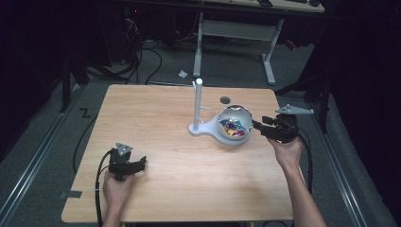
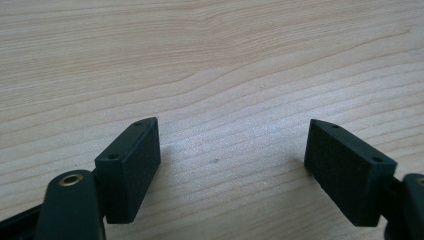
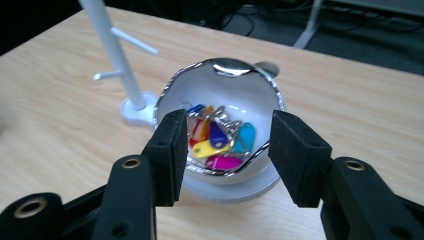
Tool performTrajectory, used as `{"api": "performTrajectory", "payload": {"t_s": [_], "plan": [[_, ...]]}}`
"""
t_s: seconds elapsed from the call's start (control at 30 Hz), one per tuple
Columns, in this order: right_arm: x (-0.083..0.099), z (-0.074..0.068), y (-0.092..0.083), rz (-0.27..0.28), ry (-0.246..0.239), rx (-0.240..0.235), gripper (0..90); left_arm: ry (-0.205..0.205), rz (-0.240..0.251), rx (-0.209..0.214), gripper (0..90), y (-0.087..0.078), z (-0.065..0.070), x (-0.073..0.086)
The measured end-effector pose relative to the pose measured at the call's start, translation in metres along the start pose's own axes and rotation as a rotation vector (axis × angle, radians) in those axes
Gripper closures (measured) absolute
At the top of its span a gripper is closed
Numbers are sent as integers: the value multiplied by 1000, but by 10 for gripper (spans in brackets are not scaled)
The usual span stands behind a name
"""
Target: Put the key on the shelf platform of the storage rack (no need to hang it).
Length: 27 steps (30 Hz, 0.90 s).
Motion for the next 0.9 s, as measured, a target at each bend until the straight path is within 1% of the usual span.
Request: {"api": "performTrajectory", "payload": {"t_s": [0.03,0.2,0.27,0.33,0.37,0.4,0.5,0.53,0.57,0.6,0.67,0.73,0.83,0.9], "plan": [[1,-1,-3,-2,1,-14,504,0,0,0,227,0,0,0],[3,-1,-11,13,-1,-13,502,0,0,0,227,0,0,0],[5,-1,-15,37,6,-6,501,1,0,-1,228,0,0,0],[9,0,-17,28,14,1,497,3,-2,-1,227,0,0,0],[12,1,-20,23,11,12,493,3,-2,-1,228,0,0,0],[12,1,-20,23,11,12,493,3,-2,-1,228,0,0,0],[13,0,-28,40,8,17,486,3,-2,-1,228,0,0,0],[13,0,-28,40,8,17,486,3,-2,-1,228,0,0,0],[15,-1,-32,59,9,15,483,3,-2,-1,228,0,0,0],[15,-1,-32,59,9,15,483,2,-1,-1,228,0,0,0],[20,-2,-34,67,22,10,482,4,-2,-1,227,0,0,0],[29,1,-35,69,41,14,483,3,-2,-1,227,0,0,0],[34,2,-37,69,53,17,482,4,-2,-1,227,0,0,0],[41,5,-42,95,75,14,483,4,-2,-1,227,0,0,0]]}}
Point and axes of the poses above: each handheld gripper's, and its own axes: y roughly forward along the jaws, x roughly out of its underside, z roughly to its right, the point moved 8 cm from there along y, roughly forward along the jaws, and after that the axes turned 8 degrees about -z, right-handed, at the moved point
